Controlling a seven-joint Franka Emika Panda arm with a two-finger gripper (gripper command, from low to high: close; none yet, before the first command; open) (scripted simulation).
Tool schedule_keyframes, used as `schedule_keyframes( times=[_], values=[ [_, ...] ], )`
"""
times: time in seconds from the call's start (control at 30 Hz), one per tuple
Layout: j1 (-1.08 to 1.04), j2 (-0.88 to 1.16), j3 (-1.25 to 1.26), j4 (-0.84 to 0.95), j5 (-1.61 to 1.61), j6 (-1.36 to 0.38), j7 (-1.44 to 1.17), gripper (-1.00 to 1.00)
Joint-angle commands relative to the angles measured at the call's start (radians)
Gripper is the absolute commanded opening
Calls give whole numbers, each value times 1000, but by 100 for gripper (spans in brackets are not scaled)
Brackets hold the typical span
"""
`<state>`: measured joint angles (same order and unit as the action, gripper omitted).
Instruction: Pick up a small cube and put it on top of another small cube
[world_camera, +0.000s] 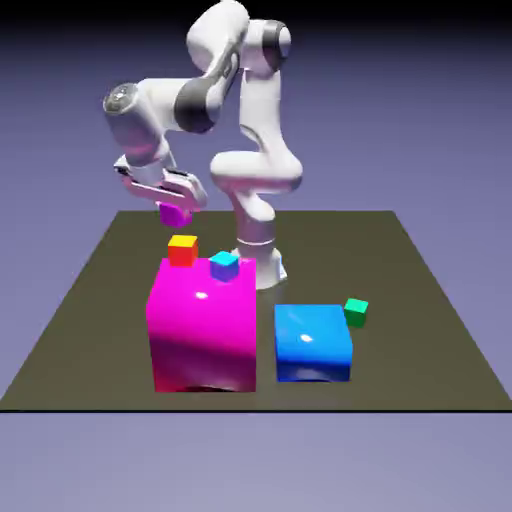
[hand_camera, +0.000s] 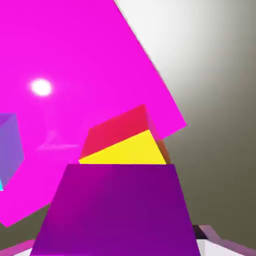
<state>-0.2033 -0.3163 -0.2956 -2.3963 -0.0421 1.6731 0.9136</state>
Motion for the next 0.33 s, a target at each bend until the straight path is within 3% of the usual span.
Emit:
schedule_keyframes(
  times=[0.0, 0.03, 0.07, 0.3],
  values=[
    [-1, -2, -1, -36, -4, 34, 1, -100],
    [-1, -2, -1, -37, -4, 35, 1, -100],
    [-1, -2, -1, -37, -4, 35, 1, 100],
    [4, 7, 4, 145, 4, -138, -1, 100]
  ],
)
